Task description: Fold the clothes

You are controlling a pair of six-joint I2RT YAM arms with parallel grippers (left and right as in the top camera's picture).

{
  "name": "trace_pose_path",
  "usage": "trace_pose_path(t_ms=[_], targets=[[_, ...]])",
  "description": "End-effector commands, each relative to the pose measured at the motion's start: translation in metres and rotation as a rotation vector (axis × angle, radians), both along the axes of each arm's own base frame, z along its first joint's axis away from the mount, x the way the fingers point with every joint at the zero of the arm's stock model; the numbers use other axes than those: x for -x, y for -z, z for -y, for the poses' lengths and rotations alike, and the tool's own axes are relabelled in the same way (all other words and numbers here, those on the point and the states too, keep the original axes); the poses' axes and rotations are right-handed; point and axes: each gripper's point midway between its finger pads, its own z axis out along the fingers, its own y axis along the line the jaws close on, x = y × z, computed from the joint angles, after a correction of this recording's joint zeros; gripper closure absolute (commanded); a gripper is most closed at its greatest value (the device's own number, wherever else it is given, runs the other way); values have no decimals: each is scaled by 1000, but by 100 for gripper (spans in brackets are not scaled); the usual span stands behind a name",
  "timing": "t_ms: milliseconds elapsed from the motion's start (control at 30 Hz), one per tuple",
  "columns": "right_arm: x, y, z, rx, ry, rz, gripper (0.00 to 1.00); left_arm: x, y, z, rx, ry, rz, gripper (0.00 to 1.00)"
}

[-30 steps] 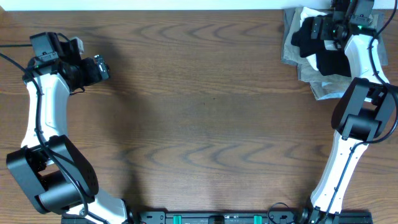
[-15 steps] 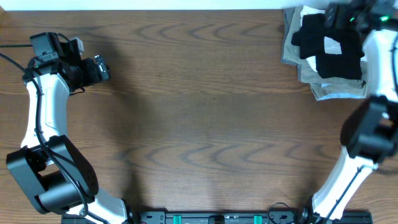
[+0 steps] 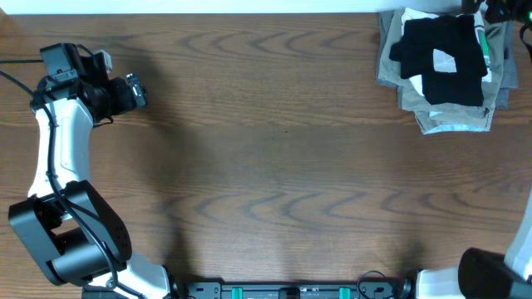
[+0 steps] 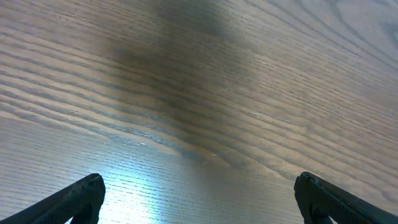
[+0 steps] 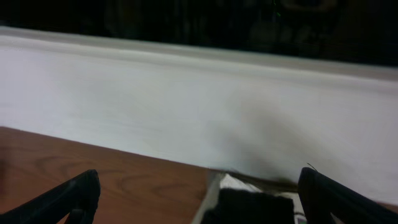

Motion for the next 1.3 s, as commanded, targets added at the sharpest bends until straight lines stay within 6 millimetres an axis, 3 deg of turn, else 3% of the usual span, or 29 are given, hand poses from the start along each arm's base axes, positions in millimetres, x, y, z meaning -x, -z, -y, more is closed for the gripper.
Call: trace_pose_path(t_ms=[0, 333, 467, 600, 833, 1067, 1267], targets=[[10, -8, -9, -18, -32, 14, 1, 3, 10, 0, 5, -2, -28, 2], [12, -6, -3, -10, 7, 0, 1, 3, 10, 0, 5, -2, -27, 2], [15, 5, -3, -20, 8, -49, 1, 3, 10, 0, 5, -2, -27, 2], [34, 25, -1, 35, 47, -148, 1, 3, 10, 1, 5, -2, -28, 2], [63, 31, -2, 131, 192, -102, 1, 3, 10, 0, 5, -2, -27, 2], [91, 75, -5, 28, 248, 52, 0, 3, 10, 0, 5, -2, -27, 2], [126, 138, -7, -36, 261, 113, 1, 3, 10, 0, 5, -2, -27, 2]])
